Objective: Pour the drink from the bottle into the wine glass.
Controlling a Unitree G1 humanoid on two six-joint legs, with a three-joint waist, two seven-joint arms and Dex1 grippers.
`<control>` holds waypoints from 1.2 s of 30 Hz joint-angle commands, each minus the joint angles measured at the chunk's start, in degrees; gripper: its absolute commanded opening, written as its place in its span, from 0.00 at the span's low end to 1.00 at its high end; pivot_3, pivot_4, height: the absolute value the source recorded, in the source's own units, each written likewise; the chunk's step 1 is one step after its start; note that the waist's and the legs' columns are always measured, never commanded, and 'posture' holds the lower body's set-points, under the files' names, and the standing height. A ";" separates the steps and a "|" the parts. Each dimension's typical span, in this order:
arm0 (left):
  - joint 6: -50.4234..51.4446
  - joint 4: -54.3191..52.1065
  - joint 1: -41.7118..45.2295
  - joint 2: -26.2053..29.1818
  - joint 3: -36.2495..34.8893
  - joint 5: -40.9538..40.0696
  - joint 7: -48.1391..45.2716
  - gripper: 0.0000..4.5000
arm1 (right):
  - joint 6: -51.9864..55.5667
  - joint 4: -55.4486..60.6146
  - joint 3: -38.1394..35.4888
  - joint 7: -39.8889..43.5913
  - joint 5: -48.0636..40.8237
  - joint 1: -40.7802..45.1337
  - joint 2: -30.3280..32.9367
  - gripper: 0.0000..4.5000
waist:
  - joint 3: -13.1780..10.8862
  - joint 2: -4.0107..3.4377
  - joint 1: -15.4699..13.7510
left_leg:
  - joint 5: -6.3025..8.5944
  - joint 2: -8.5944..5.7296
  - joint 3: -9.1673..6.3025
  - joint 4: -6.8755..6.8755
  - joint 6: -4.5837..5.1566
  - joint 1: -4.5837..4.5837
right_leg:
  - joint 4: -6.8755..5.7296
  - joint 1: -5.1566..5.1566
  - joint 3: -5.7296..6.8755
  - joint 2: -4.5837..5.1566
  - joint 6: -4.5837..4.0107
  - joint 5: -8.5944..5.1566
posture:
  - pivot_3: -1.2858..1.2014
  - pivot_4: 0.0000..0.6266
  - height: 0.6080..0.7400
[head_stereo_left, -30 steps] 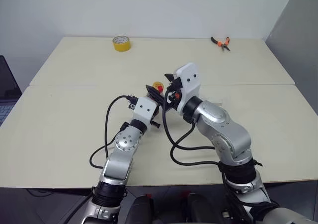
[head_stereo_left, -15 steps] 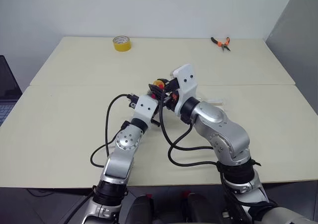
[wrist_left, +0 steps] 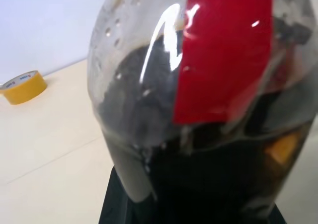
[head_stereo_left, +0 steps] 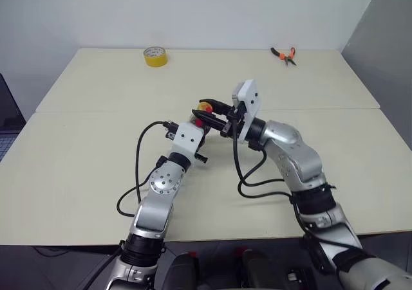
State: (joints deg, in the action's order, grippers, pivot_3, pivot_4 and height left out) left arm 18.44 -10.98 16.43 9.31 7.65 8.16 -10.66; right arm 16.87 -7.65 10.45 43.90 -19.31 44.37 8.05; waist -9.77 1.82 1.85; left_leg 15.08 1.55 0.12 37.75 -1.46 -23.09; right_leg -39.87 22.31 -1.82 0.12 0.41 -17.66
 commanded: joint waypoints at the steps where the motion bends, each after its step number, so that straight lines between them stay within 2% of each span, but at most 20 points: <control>1: -0.97 -3.09 -0.22 -0.02 0.16 -0.26 -0.22 0.16 | -3.98 -4.19 -3.07 3.43 -0.96 3.49 0.85 0.28 | -0.01 0.00 -0.12 | 0.00 0.00 0.01 0.00 0.00 -0.01 | 0.01 0.00 -0.01 0.01 0.00 0.00 | 0.52 0.24 1.00; 2: -0.89 -3.18 -0.28 -0.08 0.13 -0.24 -0.17 0.16 | -3.80 -4.63 -2.98 4.08 -1.17 3.72 0.82 0.28 | -0.01 0.00 -0.16 | 0.00 -0.01 0.01 0.01 0.00 -0.04 | 0.03 0.00 -0.01 0.03 -0.01 0.00 | 0.52 0.24 1.00; 8: -0.67 -3.82 -0.80 -0.17 0.19 -0.14 -0.05 0.16 | -3.12 -4.37 -2.97 4.97 -1.21 3.34 0.45 0.75 | -0.01 0.00 -0.20 | 0.00 -0.03 0.00 0.08 0.00 -0.07 | 0.00 0.00 0.01 0.11 0.00 0.01 | 0.52 0.24 1.00; 11: -0.56 -4.07 -1.03 -0.30 0.25 -0.13 0.10 0.16 | -0.41 1.20 -3.65 0.91 -1.54 1.17 -0.57 0.99 | -0.01 -0.01 -0.21 | 0.00 -0.02 -0.02 0.06 0.00 -0.07 | -0.01 0.00 0.02 0.10 0.00 0.01 | 0.52 0.24 1.00; 15: -0.48 -4.07 -0.98 -0.35 0.17 -0.16 0.24 0.16 | 5.06 14.19 -2.21 -4.57 -1.40 -3.89 -1.06 1.00 | -0.01 -0.01 -0.23 | 0.00 -0.01 -0.03 0.05 -0.01 -0.13 | 0.01 0.02 0.02 0.10 0.00 0.01 | 0.52 0.24 1.00; 20: -0.52 -3.81 -0.94 -0.37 0.21 -0.13 0.27 0.16 | 8.63 25.86 2.34 -13.01 5.68 -9.48 -0.42 1.00 | -0.01 -0.01 -0.21 | 0.00 -0.02 -0.05 0.07 -0.01 -0.13 | -0.01 0.03 0.03 0.10 0.00 0.00 | 0.52 0.24 1.00; 26: -0.80 -3.23 -0.49 -0.62 0.75 -0.10 0.07 0.16 | 9.94 26.62 4.37 -18.56 10.29 -10.04 -1.14 1.00 | -0.01 0.00 -0.22 | 0.00 -0.03 -0.06 0.07 -0.02 -0.11 | -0.01 0.03 0.05 0.09 0.01 0.00 | 0.52 0.24 1.00; 28: -0.97 -2.94 -0.28 -0.63 0.77 -0.13 -0.02 0.16 | 10.59 24.81 3.29 -21.44 11.42 -9.15 -2.27 1.00 | -0.01 0.00 -0.21 | 0.00 -0.03 -0.05 0.08 -0.02 -0.11 | -0.01 0.03 0.03 0.09 0.01 0.00 | 0.52 0.24 1.00; 36: -1.17 -2.70 -0.25 -0.64 0.80 -0.16 0.03 0.16 | 11.85 23.03 0.09 -23.52 11.05 -8.24 -2.15 1.00 | -0.01 0.00 -0.22 | 0.00 -0.04 -0.04 0.07 -0.02 -0.11 | 0.01 0.03 0.03 0.09 0.00 0.00 | 0.52 0.24 1.00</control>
State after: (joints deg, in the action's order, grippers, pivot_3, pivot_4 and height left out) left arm 18.77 -11.32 15.27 8.77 8.51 8.04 -10.73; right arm 28.63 14.29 13.26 21.81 -7.98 34.80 5.89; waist -9.78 1.82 1.64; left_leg 15.07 1.51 0.08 37.82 -1.47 -23.20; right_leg -39.86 22.34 -1.78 0.21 0.42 -17.65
